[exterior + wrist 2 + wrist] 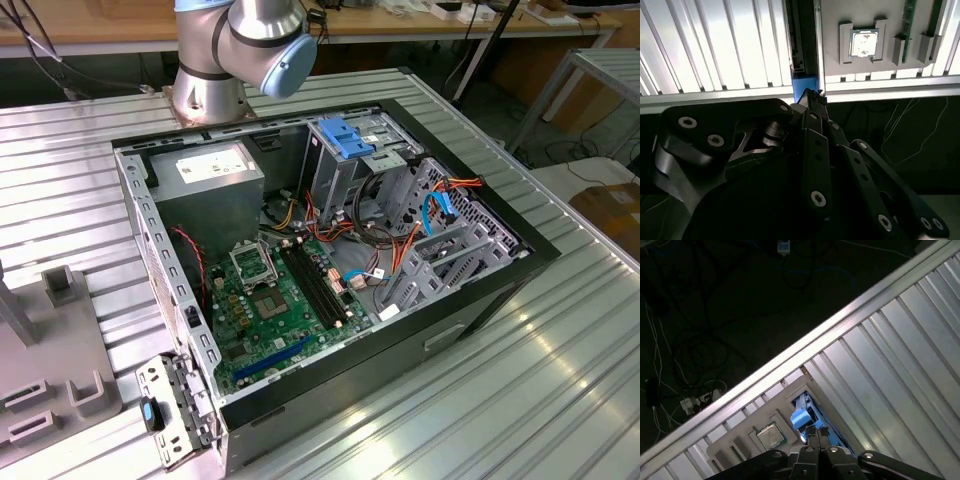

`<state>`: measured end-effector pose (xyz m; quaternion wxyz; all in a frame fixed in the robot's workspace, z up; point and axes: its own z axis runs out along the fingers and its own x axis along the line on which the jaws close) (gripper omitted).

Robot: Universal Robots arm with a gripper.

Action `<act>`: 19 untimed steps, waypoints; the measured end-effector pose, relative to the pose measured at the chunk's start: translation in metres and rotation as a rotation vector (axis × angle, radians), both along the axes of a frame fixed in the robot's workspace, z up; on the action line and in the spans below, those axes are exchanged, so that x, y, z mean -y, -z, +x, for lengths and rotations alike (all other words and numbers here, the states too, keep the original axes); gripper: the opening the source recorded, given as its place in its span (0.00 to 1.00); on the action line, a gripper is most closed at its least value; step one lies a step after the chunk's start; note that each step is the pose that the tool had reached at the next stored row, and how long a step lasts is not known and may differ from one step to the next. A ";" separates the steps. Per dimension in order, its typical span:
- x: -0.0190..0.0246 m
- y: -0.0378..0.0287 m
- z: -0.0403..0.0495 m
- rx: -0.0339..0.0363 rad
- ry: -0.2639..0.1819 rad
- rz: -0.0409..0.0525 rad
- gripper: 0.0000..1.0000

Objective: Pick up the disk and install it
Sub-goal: 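Pick up the disk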

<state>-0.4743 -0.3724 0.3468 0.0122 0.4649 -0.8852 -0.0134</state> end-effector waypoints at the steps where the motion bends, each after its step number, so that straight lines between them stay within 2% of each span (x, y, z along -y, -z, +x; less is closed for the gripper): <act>1: 0.0000 0.0000 0.0000 0.0002 -0.025 0.0000 0.11; 6: -0.0001 0.0000 0.0000 0.0007 -0.113 0.0000 0.11; 9: -0.0002 0.0000 0.0000 0.0009 -0.190 0.0000 0.11; 17: -0.0006 0.0000 0.0006 0.0009 -0.297 0.0001 0.11; 19: -0.0007 0.0000 0.0013 0.0010 -0.353 0.0001 0.11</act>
